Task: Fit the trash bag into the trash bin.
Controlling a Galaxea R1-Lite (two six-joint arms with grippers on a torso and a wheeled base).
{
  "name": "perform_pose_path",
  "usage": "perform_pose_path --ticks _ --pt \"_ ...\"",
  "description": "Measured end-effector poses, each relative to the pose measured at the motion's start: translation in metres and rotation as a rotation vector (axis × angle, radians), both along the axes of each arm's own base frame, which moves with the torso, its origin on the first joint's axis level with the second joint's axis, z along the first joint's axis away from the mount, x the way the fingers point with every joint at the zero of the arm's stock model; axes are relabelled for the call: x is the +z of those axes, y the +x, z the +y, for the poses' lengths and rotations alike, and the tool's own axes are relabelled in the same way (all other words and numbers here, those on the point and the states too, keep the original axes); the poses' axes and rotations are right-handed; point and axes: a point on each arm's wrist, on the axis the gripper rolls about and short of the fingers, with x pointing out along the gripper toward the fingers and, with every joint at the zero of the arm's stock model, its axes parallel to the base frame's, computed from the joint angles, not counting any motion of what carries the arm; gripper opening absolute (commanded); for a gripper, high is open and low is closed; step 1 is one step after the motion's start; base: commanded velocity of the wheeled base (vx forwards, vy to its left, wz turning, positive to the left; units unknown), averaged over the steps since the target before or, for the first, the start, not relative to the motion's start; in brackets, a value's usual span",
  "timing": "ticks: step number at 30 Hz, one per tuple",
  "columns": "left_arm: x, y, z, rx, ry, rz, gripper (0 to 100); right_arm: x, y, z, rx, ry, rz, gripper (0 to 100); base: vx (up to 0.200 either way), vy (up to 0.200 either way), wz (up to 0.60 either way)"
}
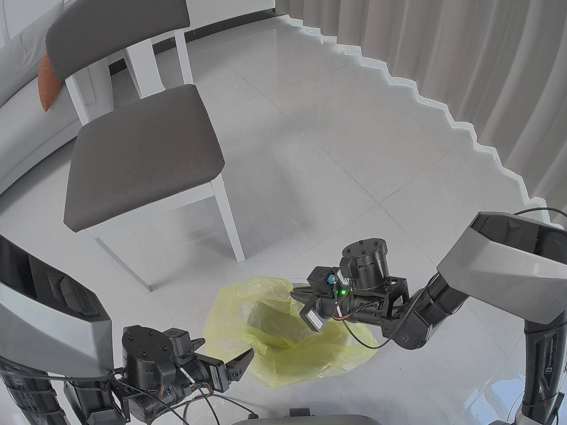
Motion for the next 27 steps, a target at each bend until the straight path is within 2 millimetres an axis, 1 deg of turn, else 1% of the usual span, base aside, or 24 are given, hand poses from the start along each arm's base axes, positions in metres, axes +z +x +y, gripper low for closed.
perform_pose_path --ticks 1,2,5,9,14,18,21,25,27 --pt "0.0 0.0 0.0 0.001 -0.001 0.001 100 0.003 0.0 -0.001 0.0 -0.002 -0.003 0 0.0 0.0 0.0" --pt "0.0 0.0 0.0 0.003 -0.005 0.001 100 0.011 -0.001 -0.002 0.003 -0.005 -0.013 0 0.0 0.0 0.0" --pt "0.001 0.0 0.0 0.008 -0.01 0.0 100 0.026 -0.002 -0.007 0.0 -0.006 -0.041 0 0.0 0.0 0.0" --pt "0.002 -0.001 0.0 0.012 -0.014 -0.006 100 0.043 0.0 -0.013 -0.011 0.004 -0.082 0 0.0 0.0 0.0" --pt "0.004 -0.001 -0.001 0.009 -0.017 -0.01 100 0.055 0.003 -0.02 -0.026 0.008 -0.108 0 0.0 0.0 0.0" --pt "0.004 -0.002 -0.002 0.005 -0.016 -0.011 100 0.057 0.007 -0.022 -0.033 0.008 -0.114 0 0.0 0.0 0.0" --pt "0.004 -0.003 -0.002 0.001 -0.016 -0.011 100 0.054 0.012 -0.022 -0.04 0.007 -0.116 0 0.0 0.0 0.0" --pt "0.004 -0.003 -0.003 -0.002 -0.016 -0.011 100 0.044 0.028 -0.015 -0.044 0.012 -0.12 0 0.0 0.0 0.0" --pt "0.004 -0.003 -0.003 -0.004 -0.017 -0.012 100 0.037 0.039 -0.01 -0.049 0.011 -0.12 0 0.0 0.0 0.0"
